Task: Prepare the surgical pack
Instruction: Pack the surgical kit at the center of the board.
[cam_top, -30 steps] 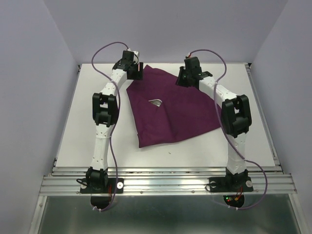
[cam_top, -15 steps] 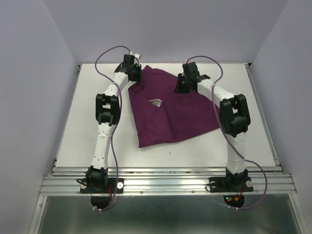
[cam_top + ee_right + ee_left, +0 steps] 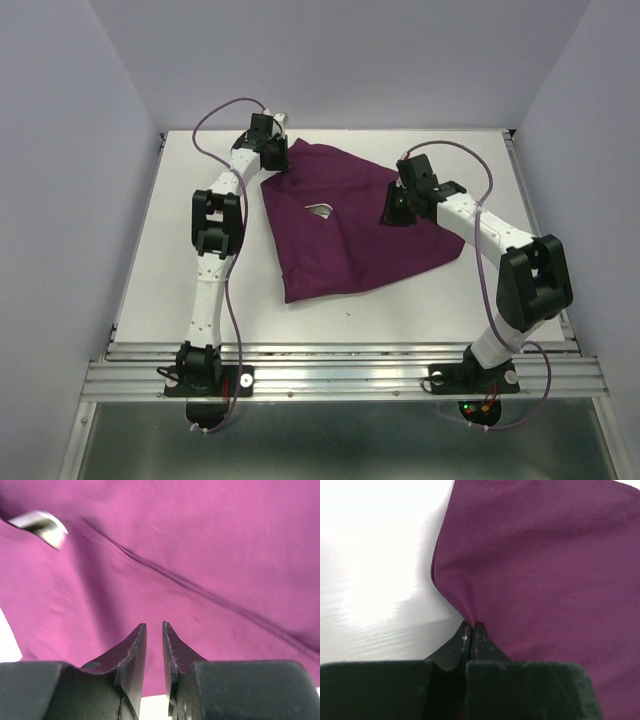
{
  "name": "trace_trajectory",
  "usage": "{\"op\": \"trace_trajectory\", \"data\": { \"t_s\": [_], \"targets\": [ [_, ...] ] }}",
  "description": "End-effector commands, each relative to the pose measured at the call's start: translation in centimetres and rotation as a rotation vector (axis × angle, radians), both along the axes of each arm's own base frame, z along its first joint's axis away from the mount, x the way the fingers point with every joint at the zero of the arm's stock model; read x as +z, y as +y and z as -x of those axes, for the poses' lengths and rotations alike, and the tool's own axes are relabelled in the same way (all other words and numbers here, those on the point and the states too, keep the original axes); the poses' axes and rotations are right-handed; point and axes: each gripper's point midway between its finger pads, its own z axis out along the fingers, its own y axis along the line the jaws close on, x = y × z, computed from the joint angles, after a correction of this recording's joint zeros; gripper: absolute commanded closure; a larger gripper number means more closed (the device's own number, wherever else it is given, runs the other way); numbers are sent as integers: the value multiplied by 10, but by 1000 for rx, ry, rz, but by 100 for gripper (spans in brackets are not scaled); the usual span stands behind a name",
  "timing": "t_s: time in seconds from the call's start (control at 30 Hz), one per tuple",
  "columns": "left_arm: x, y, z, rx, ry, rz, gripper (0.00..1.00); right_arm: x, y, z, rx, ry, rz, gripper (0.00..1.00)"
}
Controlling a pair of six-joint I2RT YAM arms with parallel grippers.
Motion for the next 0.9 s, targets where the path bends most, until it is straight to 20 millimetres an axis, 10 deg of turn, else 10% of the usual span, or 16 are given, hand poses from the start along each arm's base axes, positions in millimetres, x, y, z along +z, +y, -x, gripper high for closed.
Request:
{"op": "trace_trajectory", "data": {
  "t_s": [0.0, 0.43, 0.87],
  "targets": [
    [78, -3, 3, -15, -93, 64, 100, -13, -16, 26, -43, 47, 33, 75],
    [113, -29, 15, -114, -125, 191, 100, -76, -36, 45, -97, 162, 136, 77],
    [172, -42, 74, -214, -214, 126, 100, -40, -21, 15, -71, 37, 71, 77]
  ]
}}
